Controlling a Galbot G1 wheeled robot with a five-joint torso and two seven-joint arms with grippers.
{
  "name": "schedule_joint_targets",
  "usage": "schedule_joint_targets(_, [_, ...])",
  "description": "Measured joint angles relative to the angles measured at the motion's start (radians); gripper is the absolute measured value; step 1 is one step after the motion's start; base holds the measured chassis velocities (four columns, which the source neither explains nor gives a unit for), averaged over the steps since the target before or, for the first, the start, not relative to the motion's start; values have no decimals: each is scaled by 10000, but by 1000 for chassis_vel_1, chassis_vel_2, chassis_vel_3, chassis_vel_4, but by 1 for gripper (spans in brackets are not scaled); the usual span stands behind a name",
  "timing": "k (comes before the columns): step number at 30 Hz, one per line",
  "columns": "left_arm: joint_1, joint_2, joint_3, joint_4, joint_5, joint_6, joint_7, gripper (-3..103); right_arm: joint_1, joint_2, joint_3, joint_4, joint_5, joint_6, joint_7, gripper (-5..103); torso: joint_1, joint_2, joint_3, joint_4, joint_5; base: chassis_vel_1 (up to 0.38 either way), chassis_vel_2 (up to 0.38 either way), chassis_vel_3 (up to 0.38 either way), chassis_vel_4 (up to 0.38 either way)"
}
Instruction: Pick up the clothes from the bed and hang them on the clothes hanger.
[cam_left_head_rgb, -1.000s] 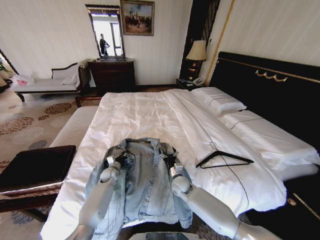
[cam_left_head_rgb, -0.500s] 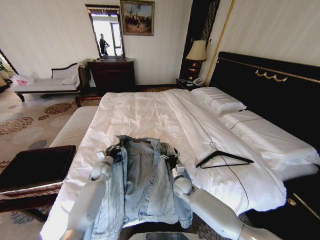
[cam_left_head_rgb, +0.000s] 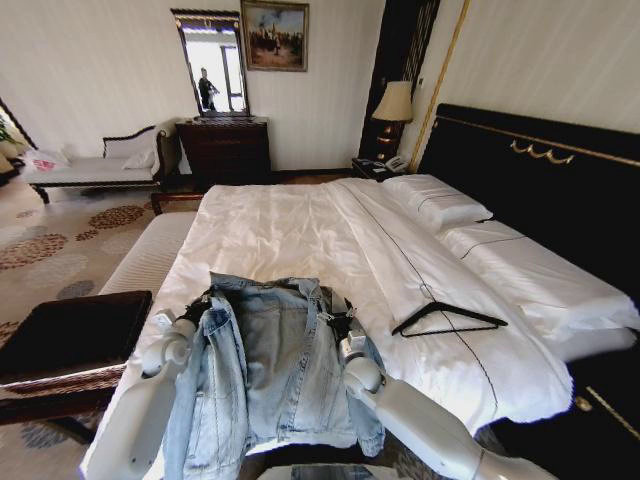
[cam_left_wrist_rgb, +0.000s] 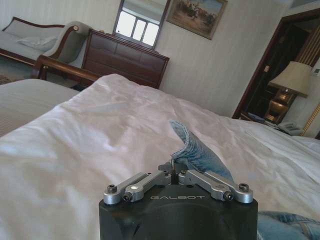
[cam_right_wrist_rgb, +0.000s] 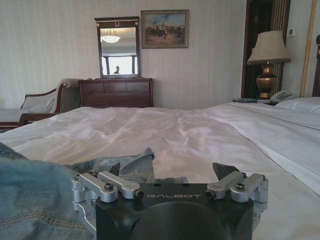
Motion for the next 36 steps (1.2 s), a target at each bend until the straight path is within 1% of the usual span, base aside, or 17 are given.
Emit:
schedule_joint_targets(5, [203,148,-391,113,10,-51,189,1,-31,-90,29,42,0,-2,27,100,0,0,0,1,1,0,0,0,0])
schedule_joint_targets(8, [188,220,-456,320,65,-89,236,1,-30,-130,49,44,3,-3,33,100,0,0,0,1,1,0,0,0,0])
schedule_joint_targets(11, [139,246,-390,477,147,-115,238,1,-17,-136,55,20,10,-4,35,100,0,0,0,1,3,0,0,0,0])
schedule_joint_targets(12, [81,237,-239,632,315,-157,233,1,-6,-127,56,-5,18,-3,36,100,1,0,0,1,3,0,0,0,0])
schedule_joint_targets(16, [-38,114,-42,848,550,-216,209,1,-10,-97,58,-25,23,-3,40,100,2,-2,0,2,2,0,0,0,0])
schedule_joint_targets(17, [-93,14,26,967,652,-238,119,0,-34,-96,69,-16,25,-4,44,100,2,-2,0,1,3,0,0,0,0])
schedule_joint_targets(19, [-48,-43,91,1011,807,-242,58,11,-80,-131,117,42,27,-1,46,100,2,-2,0,0,3,0,0,0,0])
schedule_joint_targets(20, [-48,-43,91,1011,807,-242,58,11,-80,-131,117,42,27,-1,46,100,2,-2,0,0,3,0,0,0,0])
schedule_joint_targets(23, [213,-53,45,778,1077,-251,-11,27,-136,-215,237,99,42,17,50,100,2,-2,0,1,2,0,0,0,0])
schedule_joint_targets(25, [338,-56,-33,612,1140,-265,-51,27,-155,-234,289,102,59,29,51,100,3,-2,0,1,2,0,0,0,0])
schedule_joint_targets(28, [1003,-98,-480,-294,1383,-407,-64,44,-178,-255,568,162,287,45,105,100,2,-2,0,2,3,0,0,0,0])
schedule_joint_targets(29, [1003,-98,-480,-294,1383,-407,-64,44,-178,-255,568,162,287,45,105,100,2,-2,0,2,3,0,0,0,0])
schedule_joint_targets(31, [1569,-122,-766,-1019,1520,-507,-28,55,-178,-266,748,252,534,46,142,100,2,-2,0,2,3,0,0,0,0])
schedule_joint_targets(32, [1728,-128,-830,-1224,1558,-541,-7,55,-177,-275,803,276,620,46,150,100,2,-2,0,2,3,0,0,0,0])
schedule_joint_targets(33, [2227,-157,-1023,-1908,1697,-645,62,60,-173,-309,919,336,818,44,162,100,2,-2,0,3,3,0,0,0,0])
schedule_joint_targets(34, [2227,-157,-1023,-1908,1697,-645,62,60,-173,-309,919,336,818,44,162,100,2,-2,0,3,3,0,0,0,0])
schedule_joint_targets(36, [2809,-232,-1176,-2724,1857,-773,148,72,-173,-362,1045,434,1046,35,171,100,1,-2,0,2,3,0,0,0,0])
